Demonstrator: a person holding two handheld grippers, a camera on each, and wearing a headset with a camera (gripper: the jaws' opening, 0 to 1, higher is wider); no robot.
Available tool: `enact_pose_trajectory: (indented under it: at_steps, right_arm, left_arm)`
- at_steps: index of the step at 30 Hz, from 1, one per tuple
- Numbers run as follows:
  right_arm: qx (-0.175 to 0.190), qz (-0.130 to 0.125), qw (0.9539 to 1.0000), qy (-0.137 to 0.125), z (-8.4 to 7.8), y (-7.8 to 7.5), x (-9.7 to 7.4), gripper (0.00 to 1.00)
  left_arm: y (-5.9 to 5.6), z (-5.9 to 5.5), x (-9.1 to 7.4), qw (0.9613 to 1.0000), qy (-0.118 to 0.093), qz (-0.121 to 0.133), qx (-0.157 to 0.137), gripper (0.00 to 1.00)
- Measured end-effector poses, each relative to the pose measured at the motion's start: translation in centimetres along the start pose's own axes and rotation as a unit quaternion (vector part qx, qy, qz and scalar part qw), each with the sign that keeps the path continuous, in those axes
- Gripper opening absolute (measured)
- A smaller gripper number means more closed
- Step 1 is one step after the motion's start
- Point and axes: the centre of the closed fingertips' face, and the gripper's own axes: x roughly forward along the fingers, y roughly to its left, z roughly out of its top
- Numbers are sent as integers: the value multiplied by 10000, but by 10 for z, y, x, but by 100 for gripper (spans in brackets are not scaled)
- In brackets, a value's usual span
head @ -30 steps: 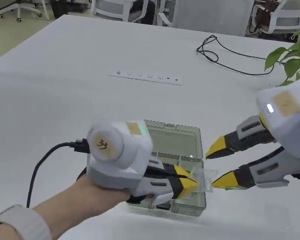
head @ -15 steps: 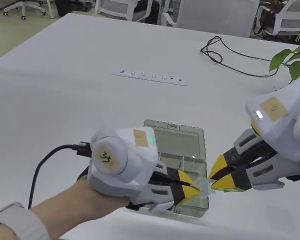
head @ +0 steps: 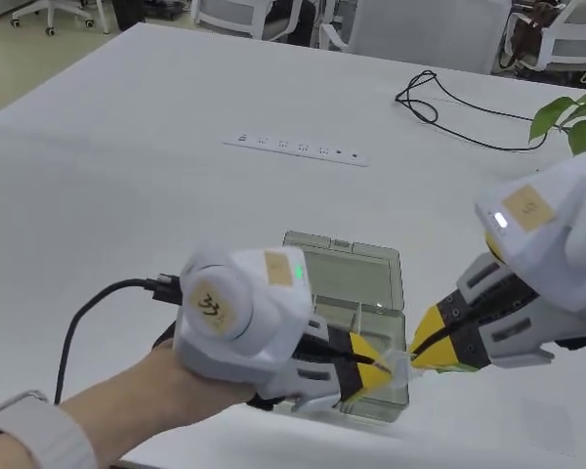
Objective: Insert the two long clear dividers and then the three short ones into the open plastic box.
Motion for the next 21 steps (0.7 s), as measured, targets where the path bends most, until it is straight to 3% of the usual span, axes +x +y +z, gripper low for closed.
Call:
enact_pose_trajectory:
  at_steps: [4,10,21]
  right_arm:
    - [65,8,10000,-5,4,1,0,2]
    - [156,2,9998,78,7,-2,1,2]
    - [548,-166,9975,410,2,-29,8,2]
  left_arm:
    - [4,1,-1,9999,-51,76,-127,3]
    - [11,-2,-6,9992,-60,290,-273,22]
    - [30,-19,-34,9945,22,874,-569,53]
